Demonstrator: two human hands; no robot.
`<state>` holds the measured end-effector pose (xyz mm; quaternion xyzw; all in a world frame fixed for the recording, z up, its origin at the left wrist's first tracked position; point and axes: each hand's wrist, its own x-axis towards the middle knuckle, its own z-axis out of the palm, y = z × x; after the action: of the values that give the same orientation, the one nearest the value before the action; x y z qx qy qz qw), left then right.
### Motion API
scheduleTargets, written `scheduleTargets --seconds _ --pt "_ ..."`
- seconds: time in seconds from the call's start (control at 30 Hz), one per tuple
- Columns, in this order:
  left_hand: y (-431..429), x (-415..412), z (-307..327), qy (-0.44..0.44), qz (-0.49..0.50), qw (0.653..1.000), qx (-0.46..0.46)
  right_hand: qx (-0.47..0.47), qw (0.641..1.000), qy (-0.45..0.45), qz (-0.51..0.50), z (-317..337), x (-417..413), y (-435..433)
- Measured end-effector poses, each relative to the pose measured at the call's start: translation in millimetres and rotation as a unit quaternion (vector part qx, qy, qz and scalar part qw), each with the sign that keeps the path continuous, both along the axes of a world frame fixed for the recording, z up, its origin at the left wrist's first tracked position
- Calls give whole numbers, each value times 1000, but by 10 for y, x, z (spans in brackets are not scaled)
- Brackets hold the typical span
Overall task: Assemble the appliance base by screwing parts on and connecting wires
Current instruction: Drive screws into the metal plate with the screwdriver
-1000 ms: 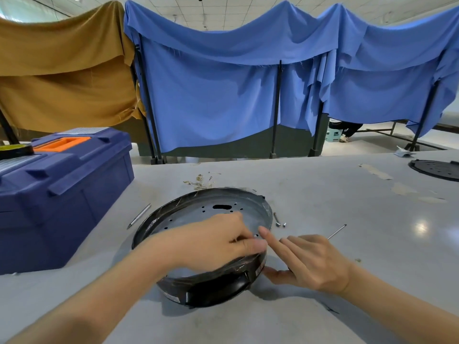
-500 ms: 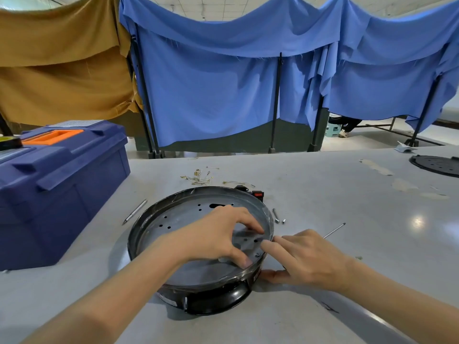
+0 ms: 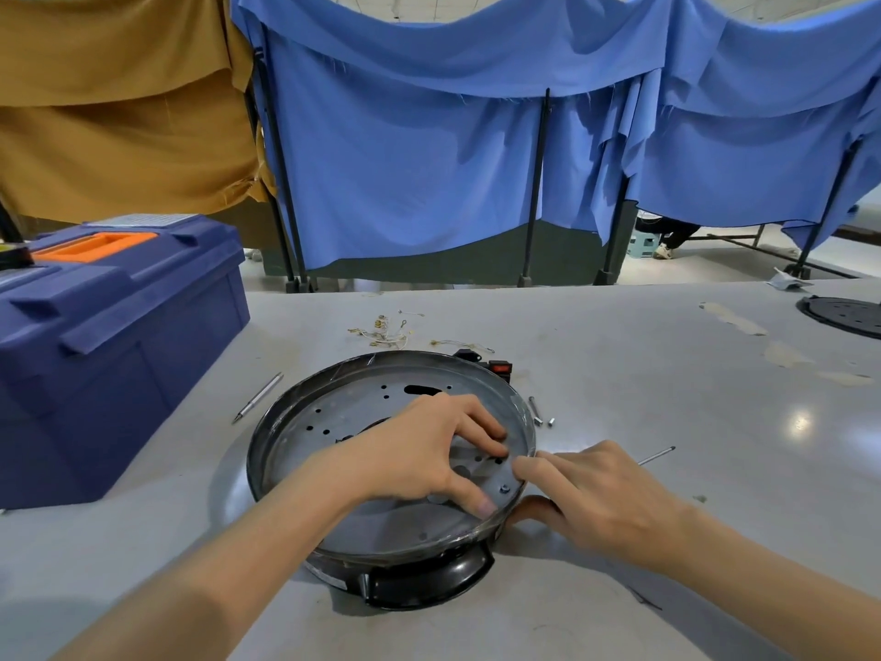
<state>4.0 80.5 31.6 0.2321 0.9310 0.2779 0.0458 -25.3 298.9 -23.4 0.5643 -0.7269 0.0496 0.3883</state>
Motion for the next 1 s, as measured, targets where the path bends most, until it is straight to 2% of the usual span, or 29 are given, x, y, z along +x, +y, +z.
scheduleTargets --seconds 0.13,0.2,0.27,0.33,0.4,0.5,0.57,0.6,0.67,0.77,1.0 --pt "-12 -20 -19 -6 1 1000 5 -41 998 -44 -4 54 -42 29" --pt "-12 -29 -32 -10 4 1000 5 -108 989 -89 -40 196 -88 61" --pt "-6 -43 -41 -5 6 1000 -6 -222 961 -151 -66 393 -140 79" --pt "6 -52 -43 7 7 1000 -28 -338 915 -213 -52 646 -179 80" --pt "22 -49 -41 13 11 999 -41 -442 854 -275 -7 929 -153 23" --pt "47 -34 -32 21 21 998 -52 -568 705 -405 129 1238 -64 -123" --pt "61 -23 -31 29 25 997 -60 -600 606 -486 189 1319 -28 -246" --pt "68 -16 -29 33 27 997 -64 -609 568 -516 201 1327 -15 -307" --pt "83 -3 -26 42 32 996 -70 -618 518 -554 208 1304 5 -417" --pt "80 7 -40 48 31 996 -64 -618 501 -574 194 1222 9 -532" --pt "47 47 -56 41 27 998 -33 -599 522 -583 169 1107 -41 -576"
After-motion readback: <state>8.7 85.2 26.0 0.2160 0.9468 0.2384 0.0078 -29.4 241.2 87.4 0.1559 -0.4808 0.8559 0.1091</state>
